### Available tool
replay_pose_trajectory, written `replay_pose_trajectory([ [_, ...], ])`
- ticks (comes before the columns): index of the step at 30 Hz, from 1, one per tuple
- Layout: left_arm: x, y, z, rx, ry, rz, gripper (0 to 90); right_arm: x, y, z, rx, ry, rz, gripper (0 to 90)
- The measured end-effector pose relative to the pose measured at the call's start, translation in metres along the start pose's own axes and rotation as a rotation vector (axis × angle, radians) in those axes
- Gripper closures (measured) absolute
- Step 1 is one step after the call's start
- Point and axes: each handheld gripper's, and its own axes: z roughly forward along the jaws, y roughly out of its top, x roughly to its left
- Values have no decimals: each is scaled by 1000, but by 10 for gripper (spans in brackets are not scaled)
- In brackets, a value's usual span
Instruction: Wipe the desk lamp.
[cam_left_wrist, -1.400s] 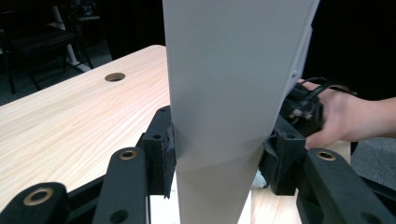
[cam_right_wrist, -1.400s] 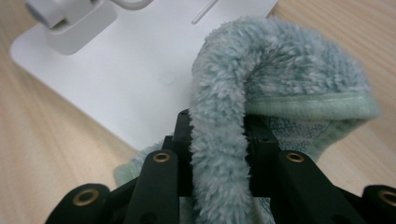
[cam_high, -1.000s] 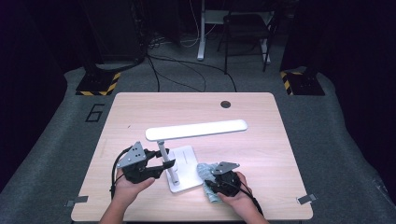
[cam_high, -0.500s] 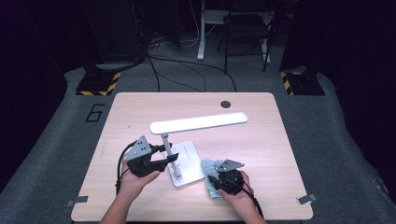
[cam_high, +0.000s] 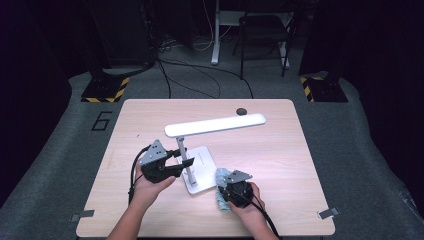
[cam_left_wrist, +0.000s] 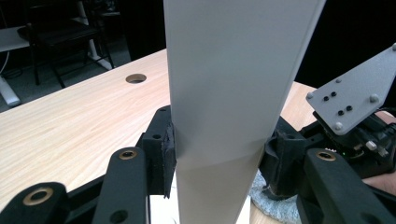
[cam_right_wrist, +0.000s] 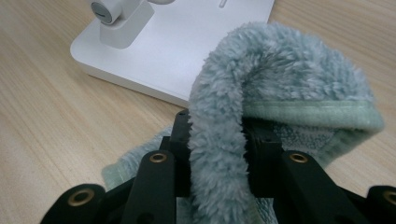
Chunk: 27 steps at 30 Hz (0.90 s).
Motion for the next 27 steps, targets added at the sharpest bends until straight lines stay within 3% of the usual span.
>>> replay_pose_trajectory([
  [9, 2, 0, 0, 6, -14, -6, 528, -1, 0, 0, 0, 0, -15, 686],
  [12, 1, 0, 0, 0, -8, -8, 528, 2, 0, 0, -4, 8, 8, 685],
  [17, 1, 0, 0, 2, -7, -11, 527, 6, 0, 0, -4, 7, -16, 684],
  [21, 1, 0, 0, 3, -9, -12, 527, 11, 1, 1, -9, 19, -13, 686],
  [23, 1, 0, 0, 3, -8, -13, 527, 15, 2, 2, -12, 40, -15, 692],
  [24, 1, 0, 0, 4, -9, -15, 527, 21, 5, 5, -11, 78, -23, 695],
  [27, 1, 0, 0, 5, -6, -16, 526, 27, 7, 8, -17, 72, -44, 696],
])
